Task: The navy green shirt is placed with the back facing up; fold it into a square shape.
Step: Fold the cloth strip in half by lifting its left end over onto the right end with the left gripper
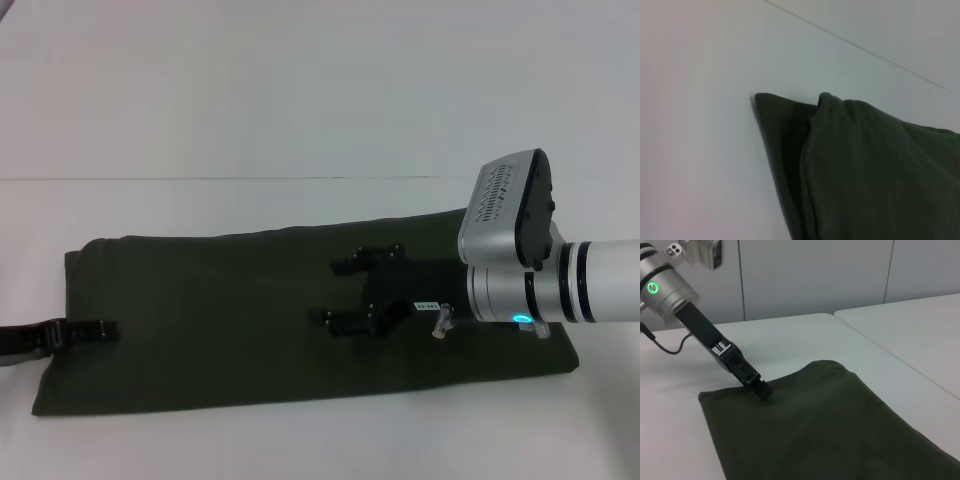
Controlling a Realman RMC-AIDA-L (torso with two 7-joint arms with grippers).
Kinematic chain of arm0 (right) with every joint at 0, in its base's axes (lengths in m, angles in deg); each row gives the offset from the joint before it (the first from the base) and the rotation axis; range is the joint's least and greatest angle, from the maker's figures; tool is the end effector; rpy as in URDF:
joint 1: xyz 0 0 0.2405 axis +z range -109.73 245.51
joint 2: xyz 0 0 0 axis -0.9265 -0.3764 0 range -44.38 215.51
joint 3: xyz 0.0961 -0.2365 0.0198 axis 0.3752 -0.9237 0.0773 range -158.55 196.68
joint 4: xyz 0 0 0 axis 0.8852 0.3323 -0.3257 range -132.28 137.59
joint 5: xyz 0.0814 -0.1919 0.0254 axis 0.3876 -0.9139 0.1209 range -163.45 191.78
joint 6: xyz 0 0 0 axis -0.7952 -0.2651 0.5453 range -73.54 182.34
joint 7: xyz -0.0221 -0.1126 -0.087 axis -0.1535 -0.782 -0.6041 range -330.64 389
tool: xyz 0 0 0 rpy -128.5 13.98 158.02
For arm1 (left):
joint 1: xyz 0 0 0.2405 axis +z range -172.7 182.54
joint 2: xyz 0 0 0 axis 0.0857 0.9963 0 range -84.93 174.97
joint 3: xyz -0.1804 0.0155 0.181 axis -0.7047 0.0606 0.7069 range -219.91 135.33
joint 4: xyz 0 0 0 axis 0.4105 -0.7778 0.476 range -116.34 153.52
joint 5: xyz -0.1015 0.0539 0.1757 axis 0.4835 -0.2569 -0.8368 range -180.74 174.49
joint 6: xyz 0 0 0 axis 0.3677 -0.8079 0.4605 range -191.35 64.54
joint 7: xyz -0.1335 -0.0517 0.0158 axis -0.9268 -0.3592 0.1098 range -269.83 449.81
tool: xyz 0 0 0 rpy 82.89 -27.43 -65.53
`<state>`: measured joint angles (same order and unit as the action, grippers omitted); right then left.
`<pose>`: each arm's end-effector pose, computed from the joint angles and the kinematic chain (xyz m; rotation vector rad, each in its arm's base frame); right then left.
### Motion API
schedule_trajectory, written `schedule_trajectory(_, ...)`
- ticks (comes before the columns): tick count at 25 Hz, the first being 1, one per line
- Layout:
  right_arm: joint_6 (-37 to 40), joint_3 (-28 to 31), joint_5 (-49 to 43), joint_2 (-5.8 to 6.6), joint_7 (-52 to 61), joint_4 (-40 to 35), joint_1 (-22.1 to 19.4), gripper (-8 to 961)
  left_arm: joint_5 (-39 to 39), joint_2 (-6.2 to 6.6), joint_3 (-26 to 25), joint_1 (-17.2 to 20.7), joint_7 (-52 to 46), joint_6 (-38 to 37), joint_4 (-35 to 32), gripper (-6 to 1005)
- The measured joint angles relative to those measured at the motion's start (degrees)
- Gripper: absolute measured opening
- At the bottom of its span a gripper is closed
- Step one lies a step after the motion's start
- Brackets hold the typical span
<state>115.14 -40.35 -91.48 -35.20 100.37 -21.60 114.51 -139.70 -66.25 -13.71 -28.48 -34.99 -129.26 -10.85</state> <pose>0.1912 0.3976 -0.0810 -2.7622 0.2992 0.4013 -0.3613 0.3612 0.0455 -1.9771 -1.6843 -0.3439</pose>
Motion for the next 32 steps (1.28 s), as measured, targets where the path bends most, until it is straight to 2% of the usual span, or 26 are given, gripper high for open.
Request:
schedule_trajectory(11, -0.09, 0.0, 0.0, 0.0, 0.07, 0.0, 0.05, 797, -0.16, -2.0, 0.53, -1.9, -2.29, -1.41, 0.14, 866)
schedule_trajectory(23, -0.2, 0.0, 0.63, 0.0, 0.27, 0.0, 0.05, 798, 0.11, -2.2, 1.21, -2.63, -5.08, -1.81, -1.04, 839)
schedule_trajectory(29, -0.2, 0.0, 0.67, 0.0, 0.28, 0.0, 0.05, 798, 0.26, -2.2, 1.48, -2.83, -4.99, -1.59, -1.23, 674)
schedule_trajectory(31, -0.2, 0.0, 0.69, 0.0, 0.33, 0.0, 0.05, 798, 0.33, -2.2, 1.49, -2.92, -4.95, -1.52, -1.24, 470)
schedule_trajectory(32, -0.19, 0.0, 0.7, 0.0, 0.37, 0.0, 0.05, 798, 0.35, -2.19, 1.49, -2.98, -4.95, -1.49, -1.24, 447)
